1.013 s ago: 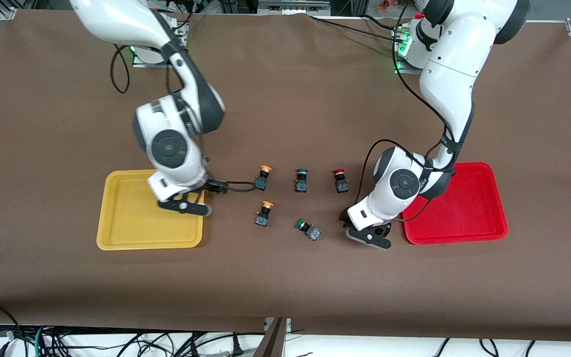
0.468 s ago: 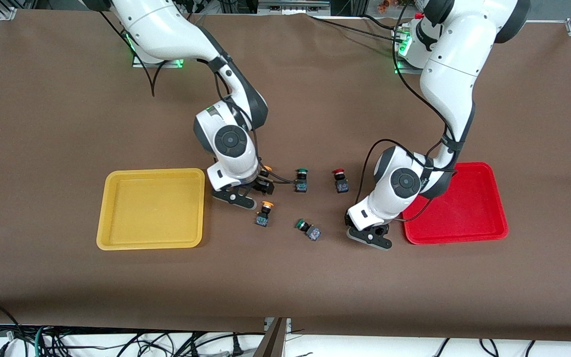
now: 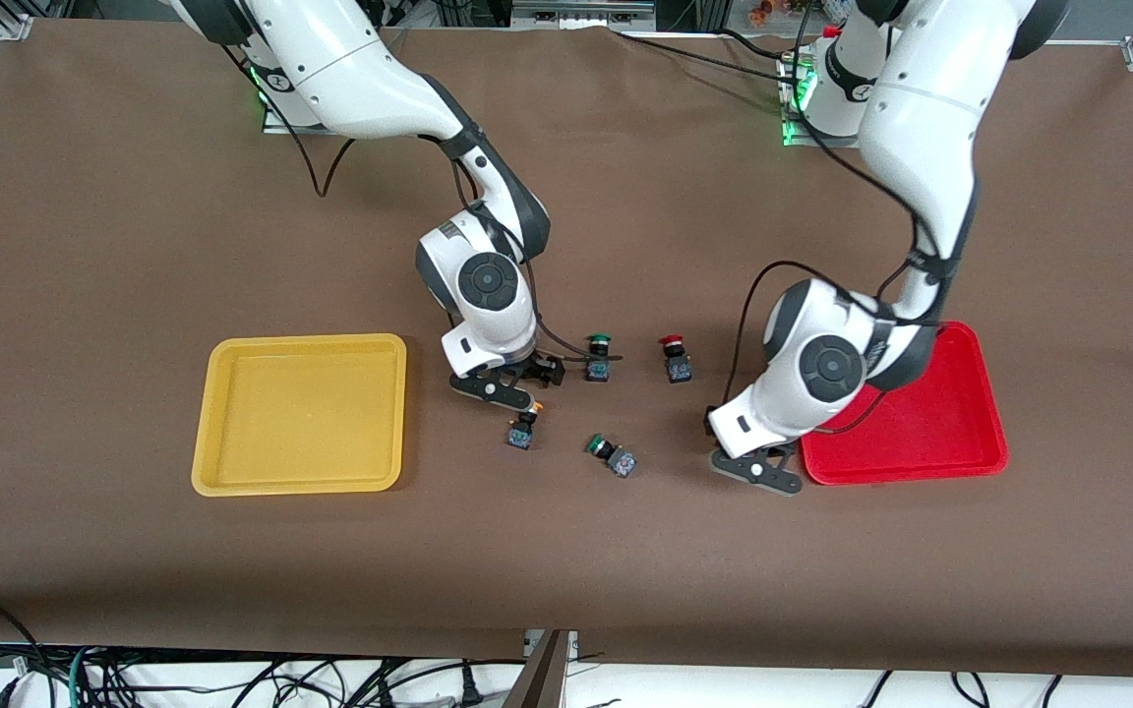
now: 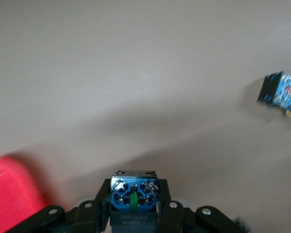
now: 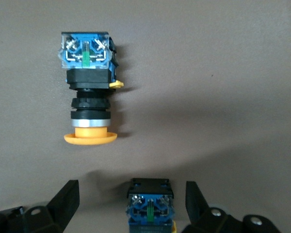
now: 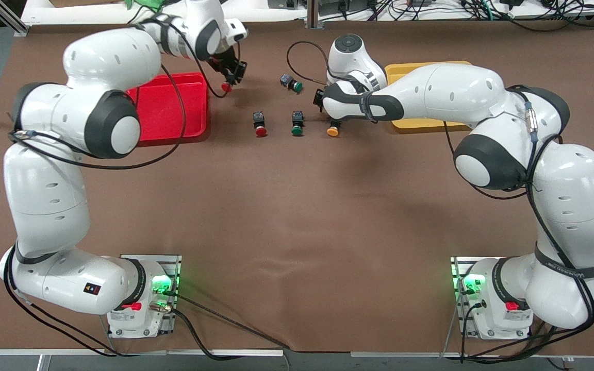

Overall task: Place red and yellow buttons in trays
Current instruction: 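Lower the red button into the red tray while the right gripper carries its button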

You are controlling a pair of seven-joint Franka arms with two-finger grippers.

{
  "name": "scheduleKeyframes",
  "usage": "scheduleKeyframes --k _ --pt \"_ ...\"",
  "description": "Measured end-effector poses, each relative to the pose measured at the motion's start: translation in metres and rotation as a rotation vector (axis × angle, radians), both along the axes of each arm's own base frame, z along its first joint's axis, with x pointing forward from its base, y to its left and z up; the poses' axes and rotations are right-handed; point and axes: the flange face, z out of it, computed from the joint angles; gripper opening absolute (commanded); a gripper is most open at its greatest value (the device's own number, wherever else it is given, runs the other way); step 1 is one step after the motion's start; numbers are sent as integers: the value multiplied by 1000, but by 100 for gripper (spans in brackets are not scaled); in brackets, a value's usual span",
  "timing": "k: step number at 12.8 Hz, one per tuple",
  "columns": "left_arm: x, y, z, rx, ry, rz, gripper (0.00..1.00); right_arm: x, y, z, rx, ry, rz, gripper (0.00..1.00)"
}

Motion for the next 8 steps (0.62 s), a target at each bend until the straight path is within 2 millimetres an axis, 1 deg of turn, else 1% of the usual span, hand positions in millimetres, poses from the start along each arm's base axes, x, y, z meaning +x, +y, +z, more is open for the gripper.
scheduleKeyframes --k 1,2,3,5,6,7,8 --pt "-2 17 16 32 41 14 12 0 0 0 0 0 0 22" --pt "-4 35 26 81 84 17 12 0 0 0 0 0 1 2" --pt "-6 53 31 141 117 2 12 0 0 0 0 0 3 0" --pt "-5 89 29 225 151 -56 12 0 1 2 2 -3 4 0" --pt "-4 111 22 229 171 -81 12 1 1 4 3 -6 7 0" --pt "-4 136 11 222 199 -102 12 5 -1 10 1 -12 17 0" --pt "-6 157 -4 211 231 -107 13 11 -7 19 -9 -11 31 0"
